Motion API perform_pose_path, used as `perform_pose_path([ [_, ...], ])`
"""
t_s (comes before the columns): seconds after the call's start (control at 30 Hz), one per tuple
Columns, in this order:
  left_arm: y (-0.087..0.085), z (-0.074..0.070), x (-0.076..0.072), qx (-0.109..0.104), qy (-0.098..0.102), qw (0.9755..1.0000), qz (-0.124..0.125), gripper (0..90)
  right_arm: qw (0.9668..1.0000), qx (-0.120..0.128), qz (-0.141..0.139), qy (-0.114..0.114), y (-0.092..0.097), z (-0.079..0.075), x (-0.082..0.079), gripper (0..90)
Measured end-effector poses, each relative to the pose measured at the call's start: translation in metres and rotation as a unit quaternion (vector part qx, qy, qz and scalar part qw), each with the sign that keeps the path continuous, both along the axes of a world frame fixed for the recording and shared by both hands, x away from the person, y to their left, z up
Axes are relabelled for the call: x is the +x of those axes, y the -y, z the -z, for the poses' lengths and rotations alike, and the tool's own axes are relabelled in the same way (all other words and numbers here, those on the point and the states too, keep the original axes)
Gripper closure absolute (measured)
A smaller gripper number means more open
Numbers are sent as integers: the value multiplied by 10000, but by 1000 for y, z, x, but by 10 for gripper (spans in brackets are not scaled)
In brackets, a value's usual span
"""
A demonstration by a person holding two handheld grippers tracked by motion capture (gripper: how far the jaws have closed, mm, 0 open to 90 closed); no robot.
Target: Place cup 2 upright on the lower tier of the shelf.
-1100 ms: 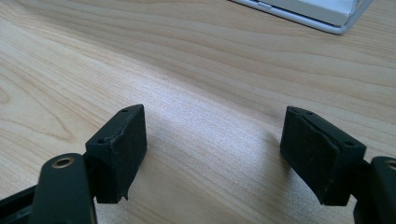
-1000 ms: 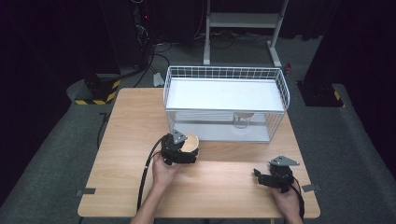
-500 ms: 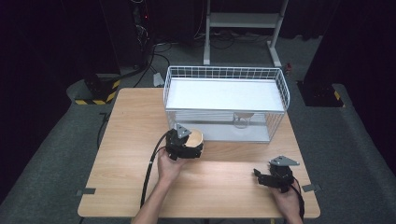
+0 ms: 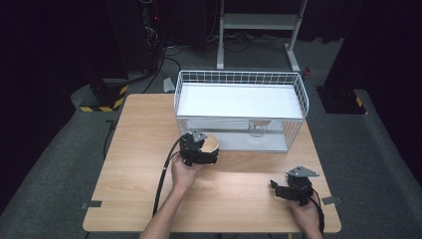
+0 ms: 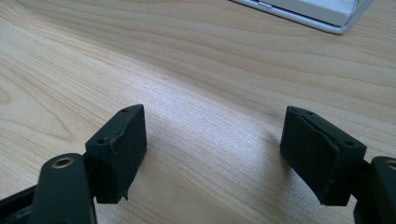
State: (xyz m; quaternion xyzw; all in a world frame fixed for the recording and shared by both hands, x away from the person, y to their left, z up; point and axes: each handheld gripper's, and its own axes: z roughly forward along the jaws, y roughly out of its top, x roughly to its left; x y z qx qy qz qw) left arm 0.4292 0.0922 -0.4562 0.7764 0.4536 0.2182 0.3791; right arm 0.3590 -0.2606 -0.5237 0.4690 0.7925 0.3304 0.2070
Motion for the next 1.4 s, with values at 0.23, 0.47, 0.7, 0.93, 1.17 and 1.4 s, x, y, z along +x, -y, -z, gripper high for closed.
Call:
perform_pose_path([
  [0.23,4,-1,8,92,6,9999,-41,102,10000,-4,-2,-9,0,0,0,228],
  [0.47,7,0,15,68,-8,9999,-108,102,10000,0,1,0,0,0,0,227],
  [0.7,8,3,19,30,63,9998,-182,102,10000,-1,1,-1,0,0,0,227],
  [0.93,10,6,22,-44,203,9995,-253,102,10000,0,2,-2,0,0,0,227],
  [1.17,12,10,25,-78,323,9990,-292,101,10000,-5,-1,-8,0,0,0,227],
  [1.4,14,15,30,-156,378,9986,-344,98,10000,-4,1,-9,0,0,0,227],
])
